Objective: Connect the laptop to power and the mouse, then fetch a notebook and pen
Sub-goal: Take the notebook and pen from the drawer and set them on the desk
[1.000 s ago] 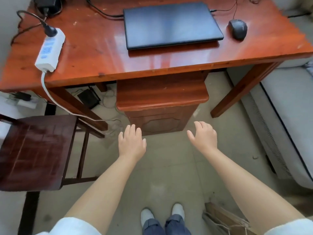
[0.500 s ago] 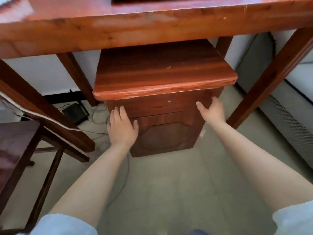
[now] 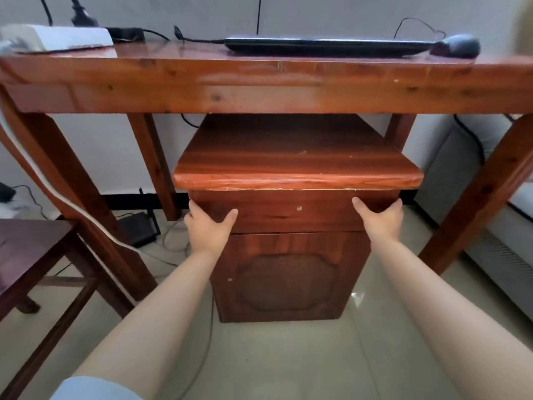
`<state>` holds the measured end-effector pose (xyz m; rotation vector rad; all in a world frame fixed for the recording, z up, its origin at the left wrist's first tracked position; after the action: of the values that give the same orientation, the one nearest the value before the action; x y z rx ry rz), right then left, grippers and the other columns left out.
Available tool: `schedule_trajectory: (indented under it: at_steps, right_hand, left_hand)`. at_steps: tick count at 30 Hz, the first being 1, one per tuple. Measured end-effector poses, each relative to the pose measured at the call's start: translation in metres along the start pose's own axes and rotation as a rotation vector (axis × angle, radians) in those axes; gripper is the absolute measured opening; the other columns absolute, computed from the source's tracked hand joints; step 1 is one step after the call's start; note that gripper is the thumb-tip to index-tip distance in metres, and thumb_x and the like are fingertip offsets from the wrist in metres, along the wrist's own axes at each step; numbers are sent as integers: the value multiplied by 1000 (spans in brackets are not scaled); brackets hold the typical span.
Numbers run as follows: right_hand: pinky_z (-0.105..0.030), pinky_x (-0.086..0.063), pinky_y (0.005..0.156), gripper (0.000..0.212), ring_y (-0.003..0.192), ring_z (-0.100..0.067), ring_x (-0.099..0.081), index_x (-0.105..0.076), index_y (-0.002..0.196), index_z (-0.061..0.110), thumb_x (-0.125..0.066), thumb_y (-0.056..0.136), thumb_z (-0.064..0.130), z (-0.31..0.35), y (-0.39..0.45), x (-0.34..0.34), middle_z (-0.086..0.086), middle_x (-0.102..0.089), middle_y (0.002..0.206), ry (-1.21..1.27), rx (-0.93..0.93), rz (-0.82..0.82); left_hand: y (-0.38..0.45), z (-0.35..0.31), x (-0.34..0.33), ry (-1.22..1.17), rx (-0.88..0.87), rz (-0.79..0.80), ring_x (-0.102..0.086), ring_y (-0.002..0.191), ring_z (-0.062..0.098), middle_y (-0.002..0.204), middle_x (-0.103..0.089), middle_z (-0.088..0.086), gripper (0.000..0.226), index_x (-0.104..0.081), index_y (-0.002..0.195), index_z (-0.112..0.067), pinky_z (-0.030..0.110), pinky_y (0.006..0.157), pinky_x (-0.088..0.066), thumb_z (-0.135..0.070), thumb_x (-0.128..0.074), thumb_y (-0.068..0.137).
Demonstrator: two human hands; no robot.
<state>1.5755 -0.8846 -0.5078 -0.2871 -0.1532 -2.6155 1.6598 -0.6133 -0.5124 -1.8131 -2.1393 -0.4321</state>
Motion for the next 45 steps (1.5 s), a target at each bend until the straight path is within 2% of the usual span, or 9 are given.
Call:
schedule_trajectory:
  at_steps: [7, 13, 19, 23, 26, 29, 37, 41, 45]
  right_hand:
    - [-43, -32, 114, 79, 136, -32, -34, -19, 146, 3, -65, 83, 18, -1, -2, -2, -15, -25, 150, 104, -42, -14]
    - [-42, -37, 105, 65, 128, -34, -40, -26, 140, -1, -54, 82, 2, -7, 4, 5, -16, -27, 144, 91, -75, -26]
    - [-40, -36, 105, 55, 126, -30, -43, -35, 133, -1, -56, 87, 22, -3, -10, 16, -15, -35, 141, 172, -102, -115]
    - [-43, -38, 105, 52, 125, -30, -46, -41, 130, 3, -49, 91, 37, 0, -21, 25, -14, -45, 137, 176, -138, -148]
    - [-46, -38, 107, 55, 125, -34, -47, -45, 130, 5, -44, 92, 44, 5, -19, 33, -14, -49, 137, 110, -176, -99]
    - [-49, -39, 108, 53, 125, -34, -48, -45, 132, 8, -43, 93, 44, 10, -16, 37, -13, -49, 138, 103, -168, -33]
    - [-49, -42, 105, 52, 124, -40, -47, -38, 133, 1, -48, 94, 32, 28, -15, 42, -20, -45, 139, -38, -146, 47]
    - [-52, -44, 103, 45, 122, -42, -48, -41, 129, -2, -43, 96, 28, 33, -18, 47, -22, -48, 135, -85, -181, 84]
    - [-50, -45, 103, 41, 122, -40, -48, -39, 132, -1, -43, 96, 20, 38, -23, 57, -21, -47, 137, -68, -248, 37]
  left_hand:
    - [2, -6, -9, -18, 86, -94, -38, 134, 37, 146, -31, 21, 98, -20, 146, -2, 46, 108, -36, -45, -73, 76]
    - [1, 0, -4, 31, 19, -149, -43, 130, 36, 142, -37, 19, 90, -30, 140, 0, 47, 104, -39, -38, -78, 74]
    - [-4, 9, 12, 4, -19, -188, -51, 119, 36, 129, -47, 21, 76, -47, 123, 6, 46, 101, -46, -35, -82, 69]
    - [-37, 0, -2, 90, -180, -24, -46, 101, 21, 115, -38, 9, 63, -43, 118, 1, 34, 94, -42, -28, -79, 74]
    - [-47, -10, -9, 85, -132, -85, -47, 117, 29, 125, -44, 16, 58, -44, 123, 1, 37, 103, -39, -23, -74, 79]
    - [-33, -12, 10, 21, -20, -196, -34, 134, 32, 142, -35, 18, 72, -36, 135, 1, 42, 113, -32, -22, -74, 80]
    - [-5, -18, 42, -28, -56, 9, -46, 129, 32, 139, -47, 16, 76, -37, 135, -4, 48, 109, -41, -21, -80, 74]
    - [-8, -23, 56, 10, -74, 65, -54, 120, 34, 130, -54, 19, 61, -45, 127, 1, 43, 100, -47, -19, -76, 79]
    - [-24, -30, 71, 414, -261, 141, -57, 102, 30, 107, -56, 15, 46, -51, 113, 3, 33, 81, -46, -29, -70, 84]
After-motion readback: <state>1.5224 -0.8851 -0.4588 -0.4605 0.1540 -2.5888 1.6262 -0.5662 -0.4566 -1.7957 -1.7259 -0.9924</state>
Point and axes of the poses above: each hand's wrist, its own y-axis towards the middle knuckle, its own x-axis out of the back of the hand, z = x × y, the point moved 2 cm from there along y, towards the middle knuckle
